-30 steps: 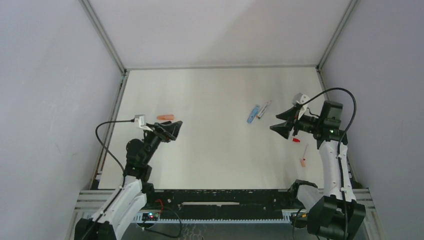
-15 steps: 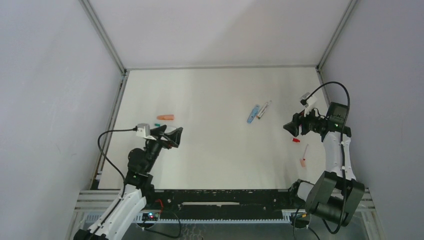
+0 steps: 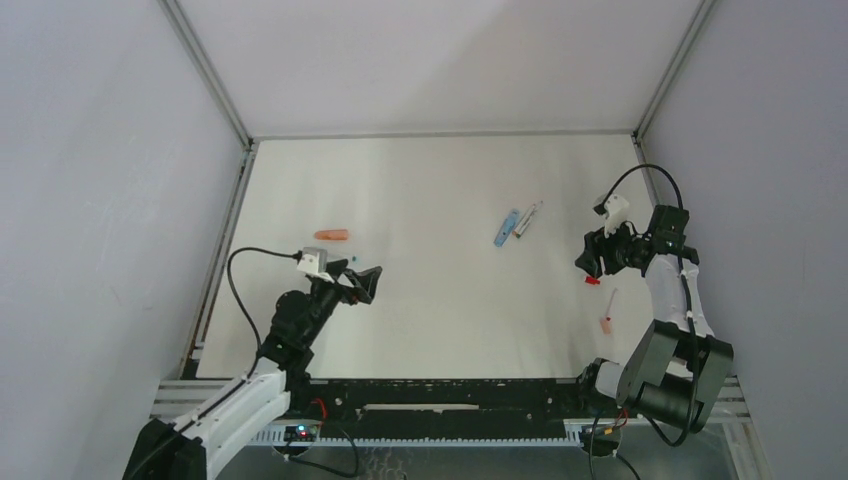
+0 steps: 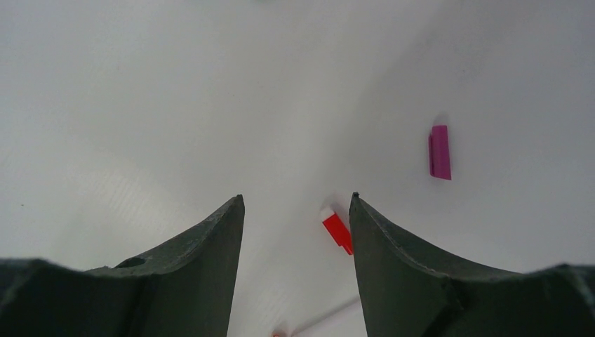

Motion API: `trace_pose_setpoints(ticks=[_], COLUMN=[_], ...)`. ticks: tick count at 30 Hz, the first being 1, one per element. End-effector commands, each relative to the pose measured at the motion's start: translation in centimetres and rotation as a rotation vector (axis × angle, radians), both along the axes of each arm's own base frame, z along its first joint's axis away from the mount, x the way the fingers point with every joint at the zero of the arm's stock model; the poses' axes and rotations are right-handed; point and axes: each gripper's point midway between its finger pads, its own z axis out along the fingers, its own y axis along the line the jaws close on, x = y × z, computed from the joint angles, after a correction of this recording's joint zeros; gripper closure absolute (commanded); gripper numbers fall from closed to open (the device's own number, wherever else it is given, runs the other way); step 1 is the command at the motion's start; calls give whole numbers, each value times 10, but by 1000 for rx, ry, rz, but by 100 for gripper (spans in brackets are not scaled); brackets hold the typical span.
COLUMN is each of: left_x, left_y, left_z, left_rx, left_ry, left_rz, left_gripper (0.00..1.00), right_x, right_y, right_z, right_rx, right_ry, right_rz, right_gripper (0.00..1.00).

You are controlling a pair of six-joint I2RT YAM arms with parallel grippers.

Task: Insert the pens into the pen caps
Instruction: Pick up the pen from the center of the board.

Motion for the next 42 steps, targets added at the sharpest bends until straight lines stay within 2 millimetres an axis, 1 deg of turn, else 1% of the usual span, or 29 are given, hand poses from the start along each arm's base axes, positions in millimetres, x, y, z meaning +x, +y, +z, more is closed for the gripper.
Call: trace_pose_setpoints(ticks=[1,4,7,12,18,21,24,28,30,32,35,38,40,42], left_x=[14,15,15,19,23,22,22,23,24,23,22,21,21,21], left_y=[-1,-1,1,4,6,6,5,5,5,5,7,8,8,9], left_z=[34,33,32,29,26,25,25,23,22,23,23,23,23,24], left_rx=[-1,11,14,30,62,79,102,141,154,158,157,150,146,144], left_ry=[-85,-77,-73,-43,-7,-6,0,18,23,23,23,20,18,18], left_rz=[40,49,69,103,142,153,162,165,169,172,178,184,185,190], left_gripper=[0,0,0,0,0,0,0,0,0,0,0,0,0,0], right_x=[6,3,0,3,-1,-6,-10,-14,-18,-24,-36,-47,-52,-56], right_y=[-17,-25,-31,-41,-43,-50,-57,-65,-72,-80,-87,-92,-94,-92], right_z=[7,4,-3,-10,3,9,10,1,-3,-9,-23,-34,-41,-48], right_rx=[-49,-36,-27,-42,73,107,124,96,59,16,-57,-110,-115,-104], right_ry=[-12,5,36,58,19,-6,-8,34,65,100,166,229,263,292], right_rz=[-41,-77,-98,-144,-164,-178,-207,-243,-282,-329,-372,-411,-440,-449], right_gripper=[36,37,38,39,40,43,43,43,43,43,44,46,50,52])
